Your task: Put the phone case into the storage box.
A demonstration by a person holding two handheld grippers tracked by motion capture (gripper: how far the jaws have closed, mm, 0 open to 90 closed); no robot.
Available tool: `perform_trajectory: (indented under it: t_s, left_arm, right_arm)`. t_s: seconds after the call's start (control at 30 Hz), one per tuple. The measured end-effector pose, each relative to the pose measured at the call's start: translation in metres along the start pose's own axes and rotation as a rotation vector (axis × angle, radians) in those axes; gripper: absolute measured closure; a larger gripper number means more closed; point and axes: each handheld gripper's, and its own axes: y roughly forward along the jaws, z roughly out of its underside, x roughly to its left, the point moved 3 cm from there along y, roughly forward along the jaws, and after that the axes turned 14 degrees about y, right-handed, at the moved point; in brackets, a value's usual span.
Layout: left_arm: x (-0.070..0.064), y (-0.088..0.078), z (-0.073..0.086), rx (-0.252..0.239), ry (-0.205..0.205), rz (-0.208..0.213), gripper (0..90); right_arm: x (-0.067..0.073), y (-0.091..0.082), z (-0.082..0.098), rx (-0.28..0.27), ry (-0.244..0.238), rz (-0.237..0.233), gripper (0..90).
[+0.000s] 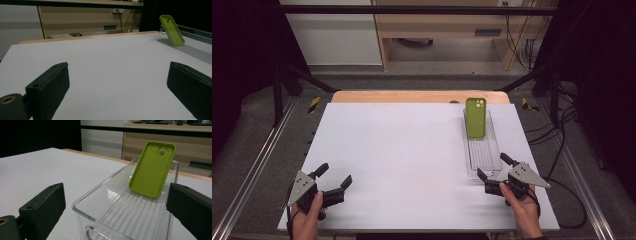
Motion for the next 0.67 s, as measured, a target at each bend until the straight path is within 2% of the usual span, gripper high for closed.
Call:
perform_trajectory:
  t_s: [0.27,0.33,0.53,0.67]
  left_arm:
    - [-0.001,-0.001,-0.003,-0.051,-0.018,0.005,3.9]
    - [-0.003,0.0,-0.004,-0.057,-0.03,0.018,3.9]
    - [-0.006,0.002,-0.004,-0.042,-0.023,0.027,3.9]
    - [-0.005,0.004,-0.003,-0.02,-0.039,0.025,3.8]
  right_arm:
    - [0.0,0.005,0.001,-0.01,-0.027,0.01,2.9]
    - [-0.001,0.004,0.002,-0.007,-0.027,0.013,2.9]
    - [-0.006,-0.003,0.009,0.004,-0.014,0.024,3.0]
    - [-0.01,-0.009,0.011,0.007,-0.005,0.044,2.9]
